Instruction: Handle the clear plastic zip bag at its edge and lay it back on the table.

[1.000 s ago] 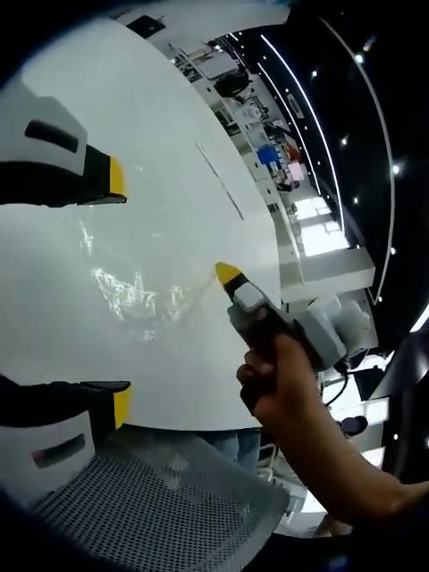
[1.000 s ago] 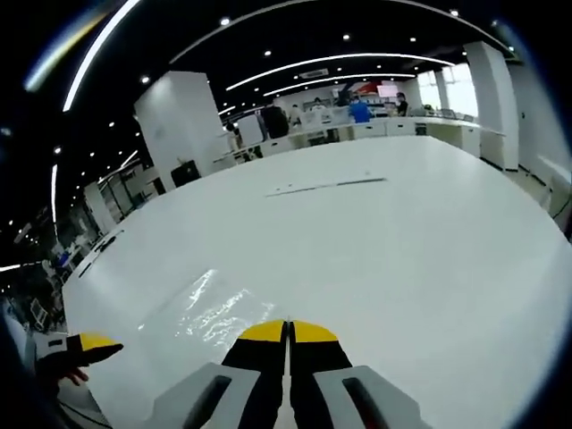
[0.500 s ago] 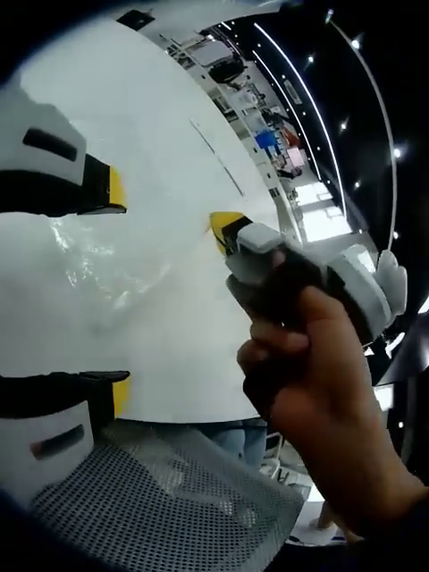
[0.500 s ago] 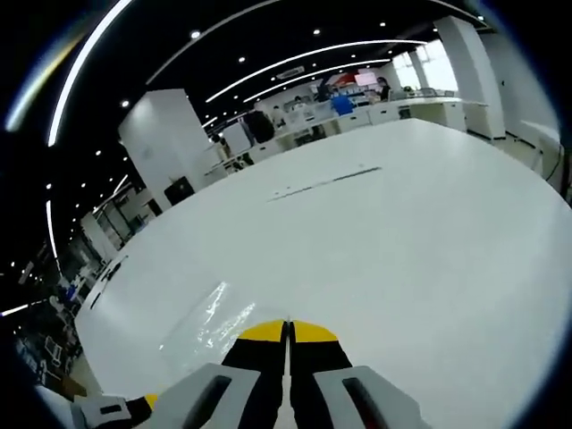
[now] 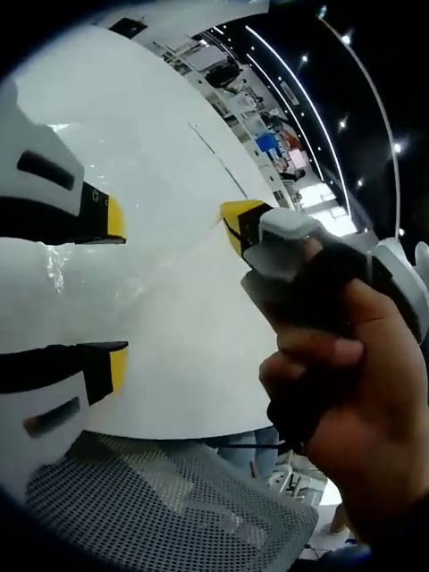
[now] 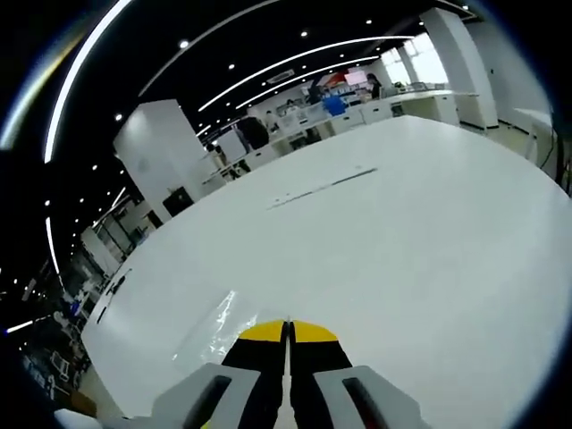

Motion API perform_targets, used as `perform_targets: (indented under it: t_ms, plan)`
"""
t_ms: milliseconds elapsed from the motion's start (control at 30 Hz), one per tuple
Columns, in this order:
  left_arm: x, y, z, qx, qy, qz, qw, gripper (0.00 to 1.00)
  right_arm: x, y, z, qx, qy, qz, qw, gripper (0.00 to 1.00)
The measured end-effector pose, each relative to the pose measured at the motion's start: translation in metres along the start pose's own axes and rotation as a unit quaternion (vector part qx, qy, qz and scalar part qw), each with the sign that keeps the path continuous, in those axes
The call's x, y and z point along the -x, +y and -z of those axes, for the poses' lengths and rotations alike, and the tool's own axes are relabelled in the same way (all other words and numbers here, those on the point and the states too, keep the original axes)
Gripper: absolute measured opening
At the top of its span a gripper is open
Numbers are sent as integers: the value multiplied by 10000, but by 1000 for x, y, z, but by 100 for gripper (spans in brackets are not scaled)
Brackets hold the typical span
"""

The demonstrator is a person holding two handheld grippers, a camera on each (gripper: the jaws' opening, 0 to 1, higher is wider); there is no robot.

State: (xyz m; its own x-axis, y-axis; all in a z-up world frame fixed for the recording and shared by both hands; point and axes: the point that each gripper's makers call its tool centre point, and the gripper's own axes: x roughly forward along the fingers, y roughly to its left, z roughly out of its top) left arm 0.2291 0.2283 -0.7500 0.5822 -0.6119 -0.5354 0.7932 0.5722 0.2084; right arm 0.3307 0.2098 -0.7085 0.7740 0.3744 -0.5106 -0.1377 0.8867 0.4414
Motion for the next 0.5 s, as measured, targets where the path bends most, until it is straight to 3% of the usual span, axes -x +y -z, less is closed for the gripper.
perform_targets:
  t_ms: [167,233,500]
  plan:
    - [-1,0,1,-235,118,-46,9996,32,1,-2,0,-96,3,12,10000,0]
    - [0,-4,5,-273,236,95,9993,25,1,-2,0,-116,8,21,9999,0]
    - [6,5,10,-399,305,-53,9987,16,4,-11,1,-253,14,70,9997,0]
